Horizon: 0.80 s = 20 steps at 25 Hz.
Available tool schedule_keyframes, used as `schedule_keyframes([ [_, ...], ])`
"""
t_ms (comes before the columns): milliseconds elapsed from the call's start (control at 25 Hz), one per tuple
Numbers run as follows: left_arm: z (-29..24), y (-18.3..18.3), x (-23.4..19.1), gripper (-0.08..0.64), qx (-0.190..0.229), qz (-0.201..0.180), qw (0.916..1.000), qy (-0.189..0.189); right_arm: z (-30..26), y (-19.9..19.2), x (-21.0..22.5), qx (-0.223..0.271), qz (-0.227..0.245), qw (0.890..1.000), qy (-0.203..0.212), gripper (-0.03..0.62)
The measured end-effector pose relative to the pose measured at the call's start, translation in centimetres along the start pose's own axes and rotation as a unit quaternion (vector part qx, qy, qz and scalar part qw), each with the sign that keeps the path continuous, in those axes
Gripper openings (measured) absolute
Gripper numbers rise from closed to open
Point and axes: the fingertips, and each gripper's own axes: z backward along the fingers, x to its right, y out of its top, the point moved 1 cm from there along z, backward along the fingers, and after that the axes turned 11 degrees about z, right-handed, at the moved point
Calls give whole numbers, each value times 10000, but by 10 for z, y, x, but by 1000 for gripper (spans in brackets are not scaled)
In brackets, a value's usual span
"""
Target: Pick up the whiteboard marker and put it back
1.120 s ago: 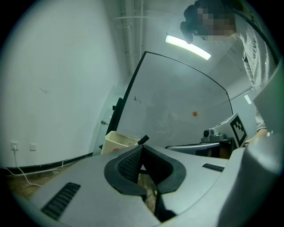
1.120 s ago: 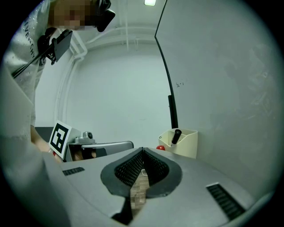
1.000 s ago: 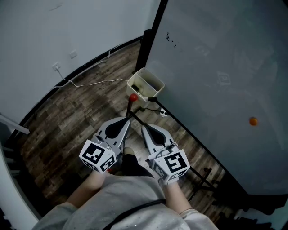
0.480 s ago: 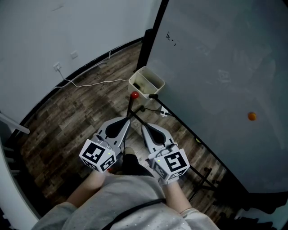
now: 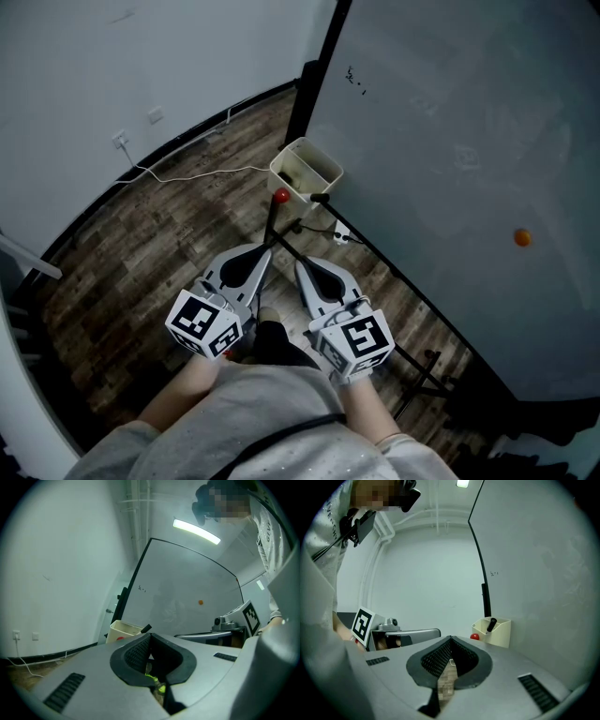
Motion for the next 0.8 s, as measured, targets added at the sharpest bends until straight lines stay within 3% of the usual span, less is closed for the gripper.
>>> schedule_keyframes([
  [800, 16, 1, 5, 15, 41, -29, 10000, 25, 7, 0, -15, 29, 37, 10000, 28, 18],
])
